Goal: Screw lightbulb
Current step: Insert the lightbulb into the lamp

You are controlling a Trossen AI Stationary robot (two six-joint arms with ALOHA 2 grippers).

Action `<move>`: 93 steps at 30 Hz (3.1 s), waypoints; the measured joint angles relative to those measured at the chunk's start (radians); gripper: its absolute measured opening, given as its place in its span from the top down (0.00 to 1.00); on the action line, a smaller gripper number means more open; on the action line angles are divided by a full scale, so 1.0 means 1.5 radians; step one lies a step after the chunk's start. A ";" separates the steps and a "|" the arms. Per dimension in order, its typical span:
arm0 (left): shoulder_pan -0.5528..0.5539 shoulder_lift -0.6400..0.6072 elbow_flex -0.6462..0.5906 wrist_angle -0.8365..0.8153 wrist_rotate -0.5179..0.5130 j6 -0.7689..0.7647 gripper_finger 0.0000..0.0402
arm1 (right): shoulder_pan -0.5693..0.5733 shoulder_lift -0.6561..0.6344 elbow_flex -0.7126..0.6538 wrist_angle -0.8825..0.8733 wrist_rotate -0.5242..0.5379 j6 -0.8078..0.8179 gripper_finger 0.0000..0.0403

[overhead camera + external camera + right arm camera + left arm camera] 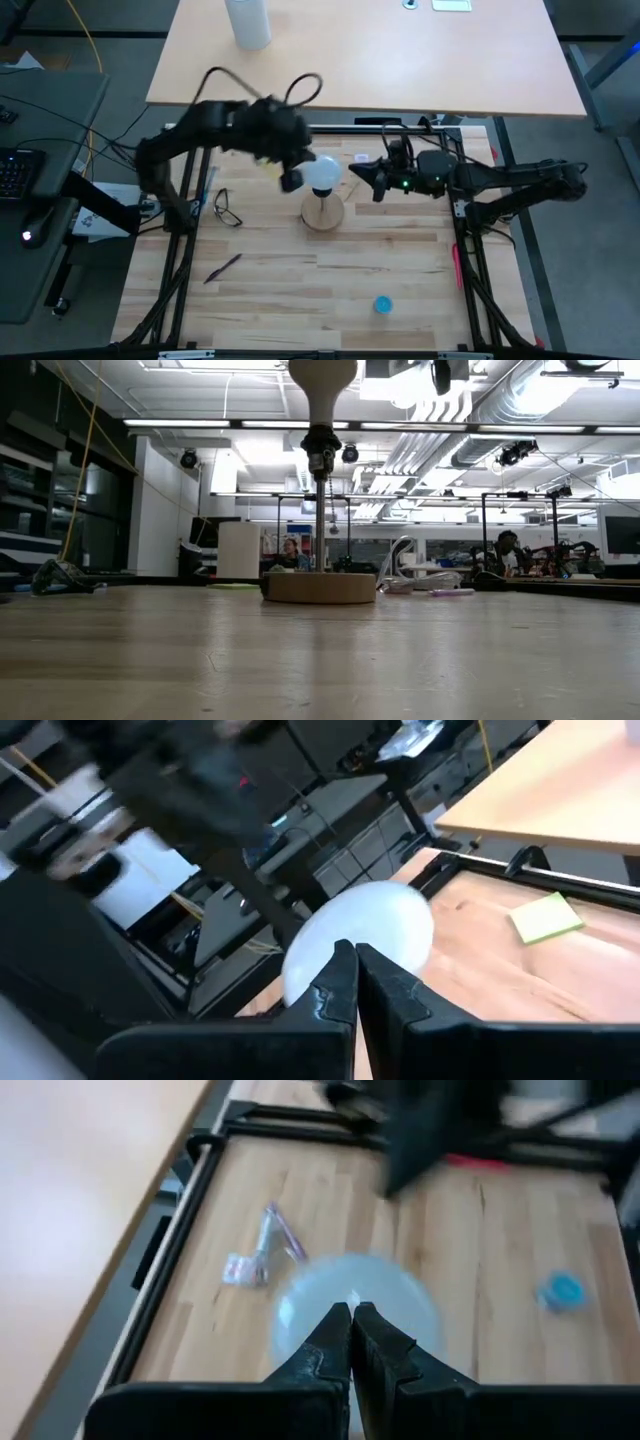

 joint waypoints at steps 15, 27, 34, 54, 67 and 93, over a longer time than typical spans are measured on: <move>-0.267 -0.249 -0.514 0.475 -0.200 -0.150 1.00 | -0.190 0.070 0.000 0.081 -0.274 0.010 1.00; -0.249 -0.232 -0.691 0.747 -0.250 -0.212 1.00 | -0.216 0.160 0.000 0.235 -0.307 0.068 1.00; -0.238 -0.233 -0.719 0.726 -0.314 -0.229 1.00 | -0.224 0.194 0.000 0.260 -0.311 0.091 1.00; -0.138 -0.233 -0.737 0.742 -0.201 -0.199 1.00 | -0.216 0.196 0.000 0.281 -0.350 0.106 1.00; -0.122 -0.231 -0.738 0.692 -0.211 -0.172 1.00 | -0.196 0.182 0.001 0.247 -0.356 0.101 1.00; -0.058 -0.233 -0.738 0.671 -0.215 -0.163 1.00 | -0.170 0.083 0.001 0.072 -0.305 0.067 1.00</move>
